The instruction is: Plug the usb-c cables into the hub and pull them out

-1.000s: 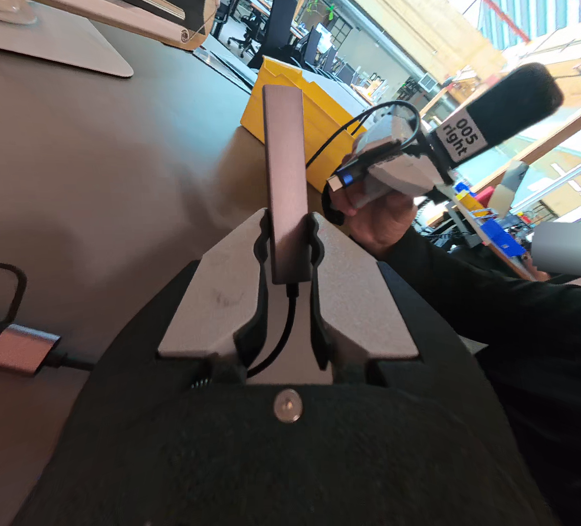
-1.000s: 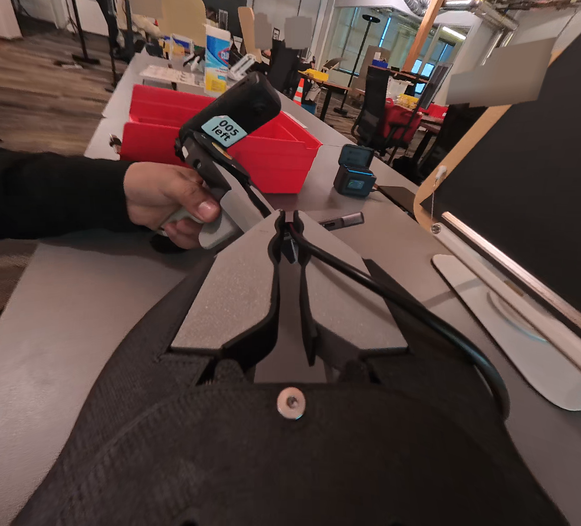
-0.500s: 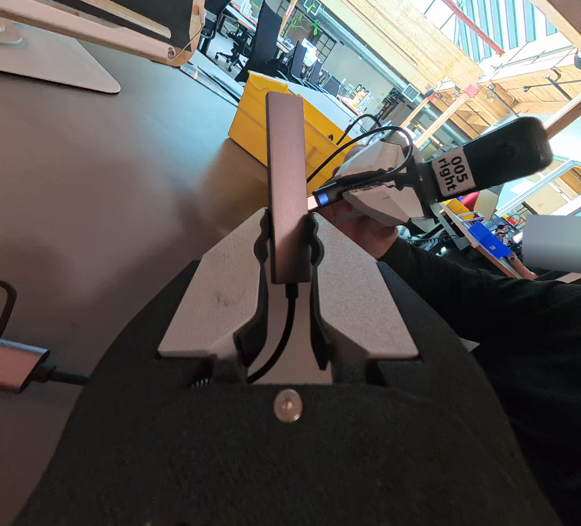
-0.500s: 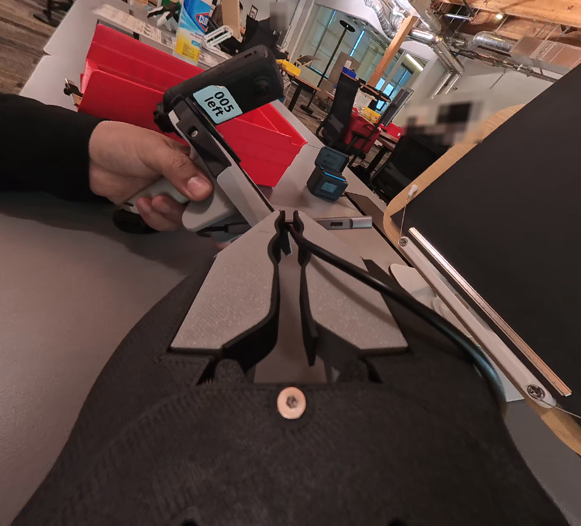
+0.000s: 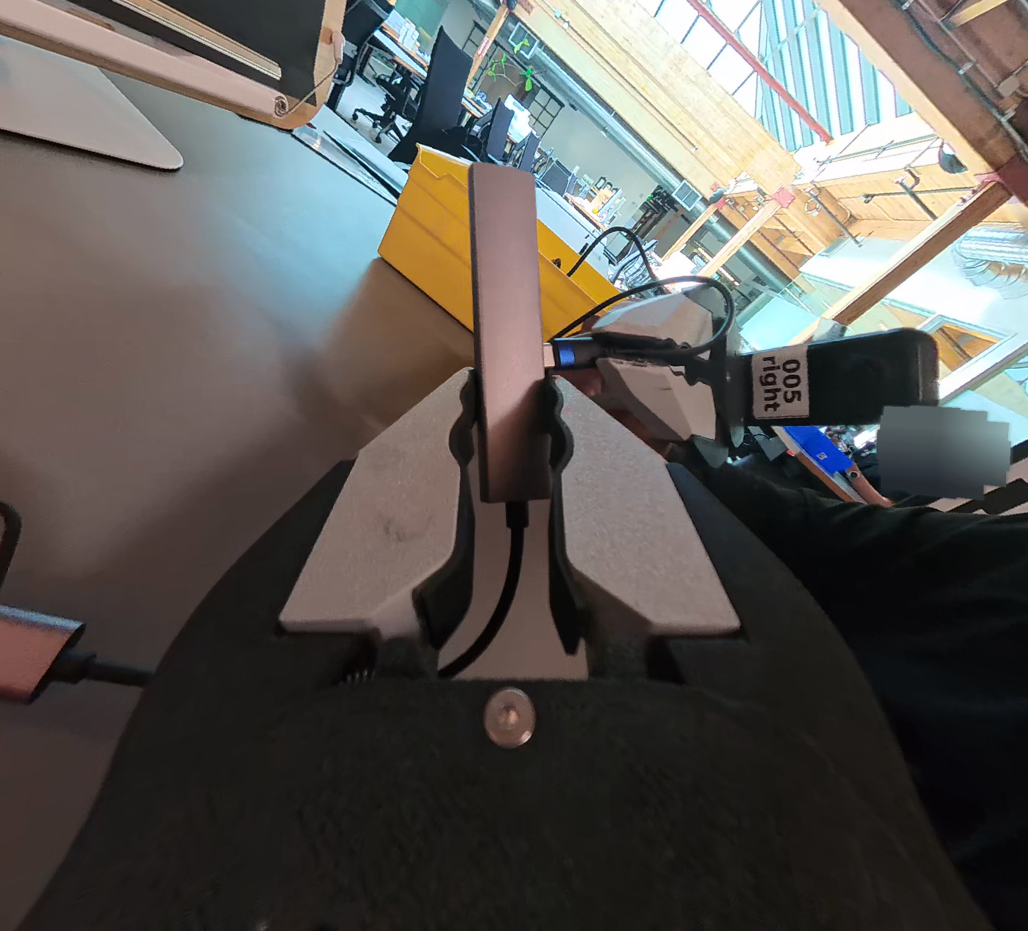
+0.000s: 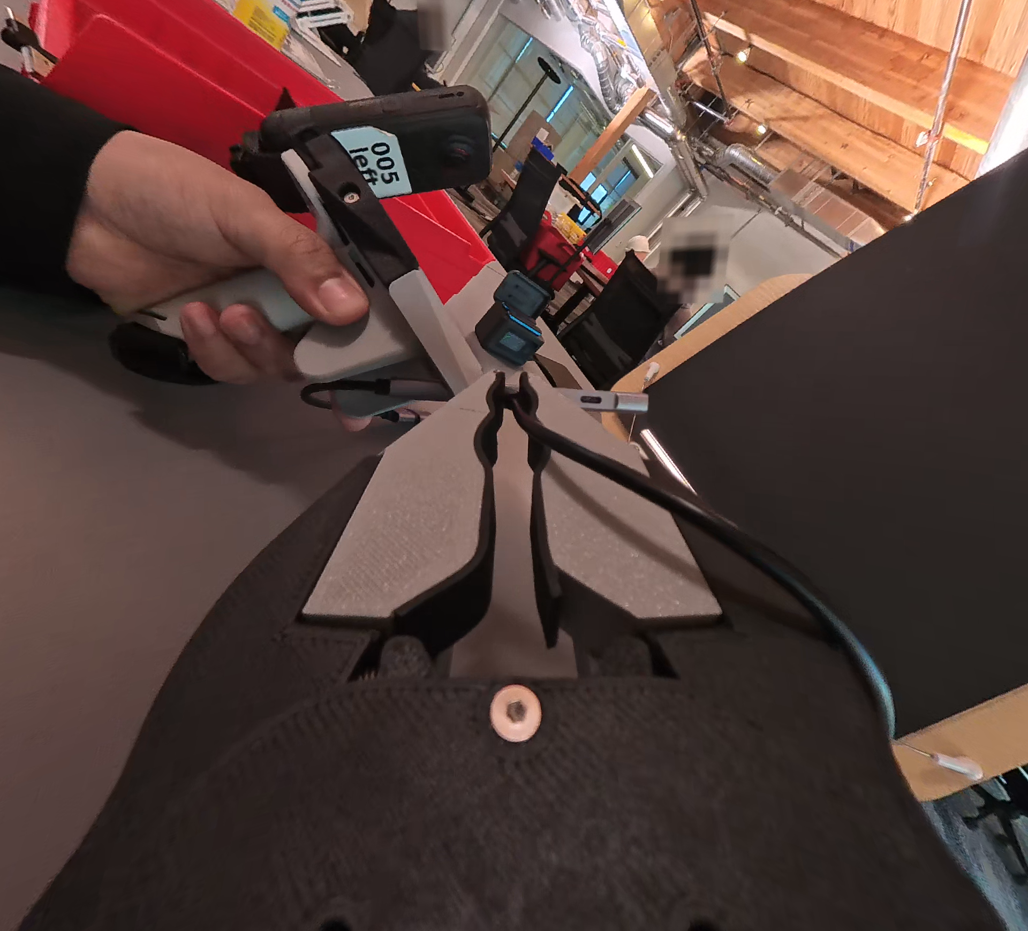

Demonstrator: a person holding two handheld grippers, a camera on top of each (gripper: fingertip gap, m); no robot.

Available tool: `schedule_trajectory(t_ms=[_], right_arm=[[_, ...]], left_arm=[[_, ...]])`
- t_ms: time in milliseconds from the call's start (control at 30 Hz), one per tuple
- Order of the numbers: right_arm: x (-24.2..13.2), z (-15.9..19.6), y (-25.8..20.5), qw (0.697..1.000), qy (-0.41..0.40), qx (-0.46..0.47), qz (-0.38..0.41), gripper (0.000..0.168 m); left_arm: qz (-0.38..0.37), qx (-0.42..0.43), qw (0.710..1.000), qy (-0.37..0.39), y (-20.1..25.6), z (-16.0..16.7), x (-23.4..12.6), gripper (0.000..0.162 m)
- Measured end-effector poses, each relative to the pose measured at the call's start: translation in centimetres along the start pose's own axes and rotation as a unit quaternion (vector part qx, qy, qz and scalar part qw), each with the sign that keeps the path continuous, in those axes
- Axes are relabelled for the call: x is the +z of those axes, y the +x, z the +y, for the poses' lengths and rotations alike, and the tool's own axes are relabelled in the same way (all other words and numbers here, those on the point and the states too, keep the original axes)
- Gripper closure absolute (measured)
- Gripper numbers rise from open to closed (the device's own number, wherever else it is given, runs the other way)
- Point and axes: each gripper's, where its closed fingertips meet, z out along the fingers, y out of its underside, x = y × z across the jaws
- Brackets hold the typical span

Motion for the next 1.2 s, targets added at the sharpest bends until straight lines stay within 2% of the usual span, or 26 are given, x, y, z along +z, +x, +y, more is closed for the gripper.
schedule_trajectory(t_ms=[200,600,1200], right_arm=[[0.2,0.2,-0.2,1.0,-0.006,-0.01,0.005,0.167],[0.0,0.0,-0.3,0.998,0.014,0.055,-0.023,0.167],[-0.4,-0.5,-0.7,0.998,0.012,0.052,-0.036,0.167]], left_arm=[[0.0,-0.008,1.0,-0.002,-0.1,0.1,0.0,0.14],[-0.016,0.029,0.999,0.001,0.3,-0.2,-0.3,0.14],[-0.032,0.078,0.996,-0.015,1.1,0.1,-0.3,0.14]])
